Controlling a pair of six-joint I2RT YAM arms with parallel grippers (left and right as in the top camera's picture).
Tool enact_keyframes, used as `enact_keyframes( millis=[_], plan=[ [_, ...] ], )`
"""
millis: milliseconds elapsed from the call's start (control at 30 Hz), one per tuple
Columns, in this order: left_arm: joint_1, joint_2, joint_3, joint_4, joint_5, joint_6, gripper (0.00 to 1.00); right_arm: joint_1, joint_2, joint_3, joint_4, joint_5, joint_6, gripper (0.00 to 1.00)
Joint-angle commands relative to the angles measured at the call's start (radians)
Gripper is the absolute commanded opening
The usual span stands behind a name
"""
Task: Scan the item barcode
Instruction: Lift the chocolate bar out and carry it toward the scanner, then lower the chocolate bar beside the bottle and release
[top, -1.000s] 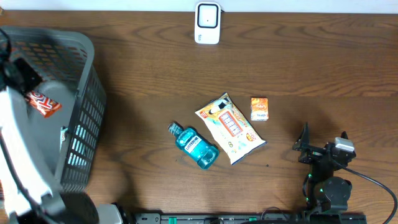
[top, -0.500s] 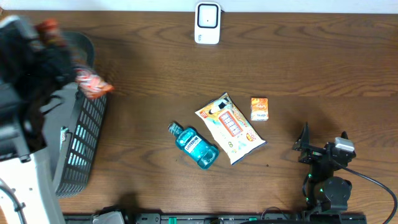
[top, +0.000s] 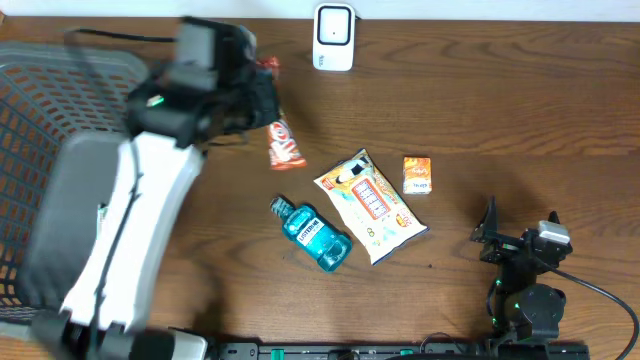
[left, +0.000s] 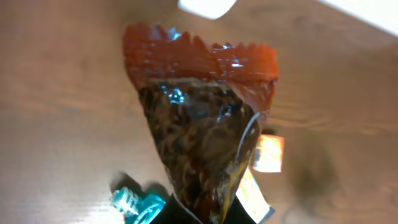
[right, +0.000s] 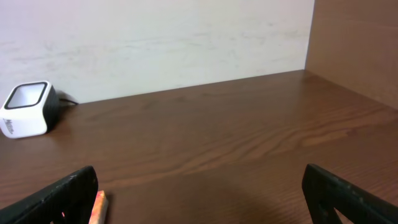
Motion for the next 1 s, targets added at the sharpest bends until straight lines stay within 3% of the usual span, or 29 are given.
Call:
enact_keyframes(
  millis=[0,300,400,600,667,700,967],
  plan=[
    [-0.04,0.098,-0.014,0.001,-0.095,-0.194,0.08,-0.003,-0.005,-0.001,-0.004,0.002,-0.009,0.99],
    [-0.134,0.389,-0.014,0.002,-0.095,-0.483,0.08,-0.003,-0.005,-0.001,-0.004,0.002,-0.009,0.99],
    [-0.156,0.455,-0.014,0.006,-0.095,-0.52,0.08,-0.003,-0.005,-0.001,-0.004,0.002,-0.009,0.99],
    [-0.194,0.492,-0.014,0.008,-0.129,-0.502,0.08,-0.003,-0.005,-0.001,-0.005,0.002,-0.009,0.99],
    [-0.202,0.483,-0.014,0.006,-0.161,-0.453,0.24,-0.003,-0.005,-0.001,-0.004,0.002,-0.009,0.99],
    [-0.202,0.478,-0.014,-0.001,-0.169,-0.43,0.26,-0.003,-0.005,-0.001,-0.004,0.002,-0.009,0.99],
    [-0.158,0.393,-0.012,-0.105,-0.253,-0.251,0.27,-0.003,-0.005,-0.001,-0.004,0.002,-0.009,0.99]
  ],
)
